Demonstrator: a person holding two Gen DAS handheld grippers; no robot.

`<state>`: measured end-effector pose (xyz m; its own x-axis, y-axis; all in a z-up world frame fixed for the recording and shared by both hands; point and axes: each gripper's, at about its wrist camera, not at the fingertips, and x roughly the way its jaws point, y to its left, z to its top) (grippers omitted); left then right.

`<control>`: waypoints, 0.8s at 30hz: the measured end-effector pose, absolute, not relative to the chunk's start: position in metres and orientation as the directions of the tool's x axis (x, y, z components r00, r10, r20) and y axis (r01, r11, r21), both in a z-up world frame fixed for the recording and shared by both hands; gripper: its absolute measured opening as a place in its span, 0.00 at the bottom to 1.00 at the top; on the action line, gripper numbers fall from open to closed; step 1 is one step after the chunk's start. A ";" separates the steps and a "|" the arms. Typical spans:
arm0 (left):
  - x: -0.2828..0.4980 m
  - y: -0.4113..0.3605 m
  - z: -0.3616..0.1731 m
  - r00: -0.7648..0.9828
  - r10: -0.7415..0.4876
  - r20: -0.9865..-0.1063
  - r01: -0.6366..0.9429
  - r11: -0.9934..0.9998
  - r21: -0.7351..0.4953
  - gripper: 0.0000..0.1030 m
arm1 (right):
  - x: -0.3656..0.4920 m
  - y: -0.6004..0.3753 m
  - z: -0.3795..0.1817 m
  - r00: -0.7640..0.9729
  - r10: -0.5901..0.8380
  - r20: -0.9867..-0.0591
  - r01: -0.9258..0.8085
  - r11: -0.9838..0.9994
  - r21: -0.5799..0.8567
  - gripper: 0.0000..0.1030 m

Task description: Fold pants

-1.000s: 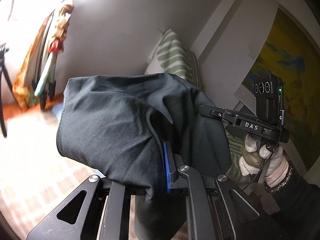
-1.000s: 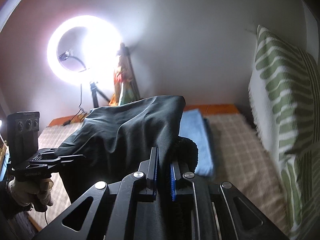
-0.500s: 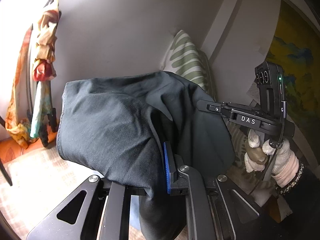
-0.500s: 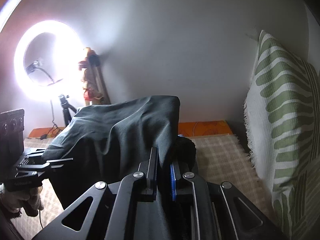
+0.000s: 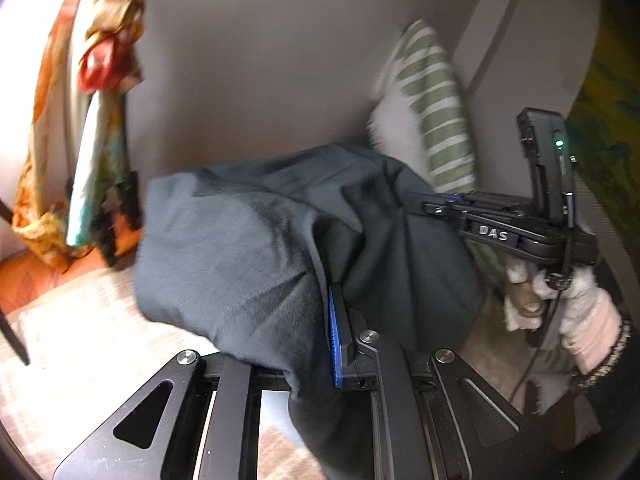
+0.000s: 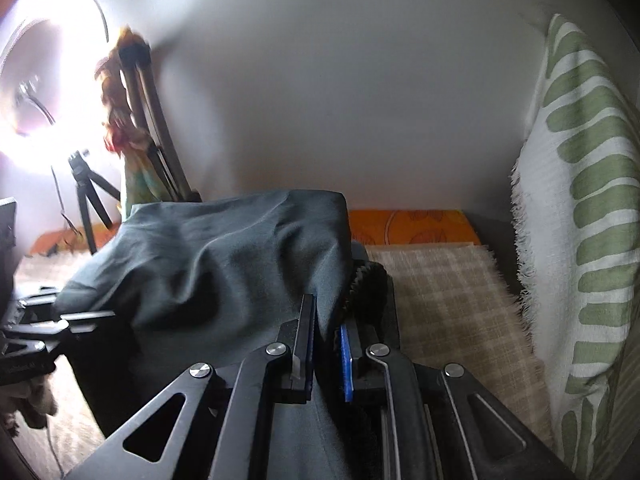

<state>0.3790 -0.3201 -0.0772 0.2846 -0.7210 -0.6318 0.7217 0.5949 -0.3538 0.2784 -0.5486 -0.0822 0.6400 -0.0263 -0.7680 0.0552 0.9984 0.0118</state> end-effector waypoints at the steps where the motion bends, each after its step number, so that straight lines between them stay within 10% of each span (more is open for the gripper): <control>1: 0.381 -0.319 -0.080 0.291 -0.707 -0.644 0.712 0.610 -0.348 0.15 | 0.281 -0.548 -0.086 0.631 -0.034 -0.775 0.055 0.998 0.001 0.09; 24: 0.336 -0.279 -0.051 0.459 -0.592 -0.662 0.687 0.709 -0.158 0.37 | 0.234 -0.544 -0.057 0.644 -0.229 -0.730 0.206 0.971 -0.122 0.68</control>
